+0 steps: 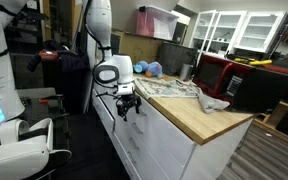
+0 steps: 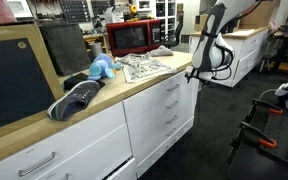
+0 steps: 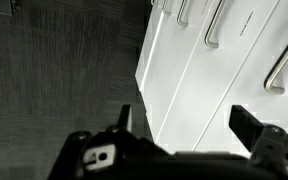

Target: Open the topmost drawer on the right.

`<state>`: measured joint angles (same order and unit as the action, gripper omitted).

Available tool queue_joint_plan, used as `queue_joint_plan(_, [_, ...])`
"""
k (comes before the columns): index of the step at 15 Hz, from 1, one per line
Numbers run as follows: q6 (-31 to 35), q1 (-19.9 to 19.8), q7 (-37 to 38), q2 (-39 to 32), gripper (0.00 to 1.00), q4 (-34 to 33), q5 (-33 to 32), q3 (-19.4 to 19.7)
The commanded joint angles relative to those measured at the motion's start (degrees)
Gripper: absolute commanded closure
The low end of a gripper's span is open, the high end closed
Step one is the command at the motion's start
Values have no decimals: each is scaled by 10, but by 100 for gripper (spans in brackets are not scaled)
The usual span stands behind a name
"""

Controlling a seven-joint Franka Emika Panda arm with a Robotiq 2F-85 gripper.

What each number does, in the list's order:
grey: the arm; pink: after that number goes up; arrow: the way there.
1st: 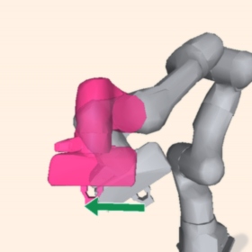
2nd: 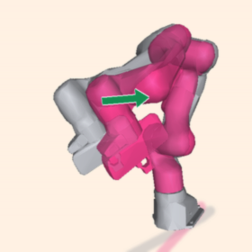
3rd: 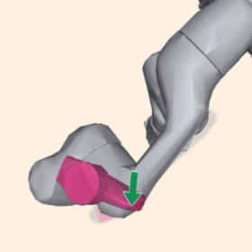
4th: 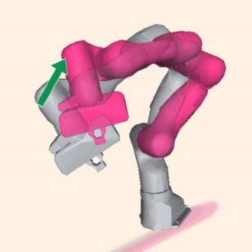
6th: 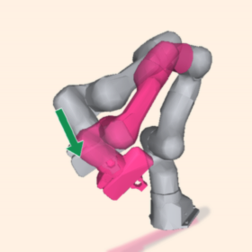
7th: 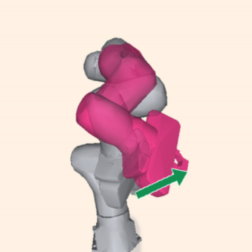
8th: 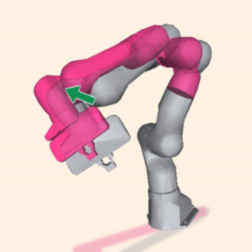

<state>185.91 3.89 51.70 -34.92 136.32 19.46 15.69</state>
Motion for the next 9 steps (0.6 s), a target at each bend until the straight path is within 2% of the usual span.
queue_joint_plan(1, [0, -1, -19, -2, 0, -2, 21, -4])
queue_joint_plan(4, [0, -3, -20, -3, 0, -2, 21, -4])
queue_joint_plan(5, [-8, 7, -17, -11, 0, -7, 22, 8])
queue_joint_plan(9, [14, -47, -12, -8, 0, -16, 34, -55])
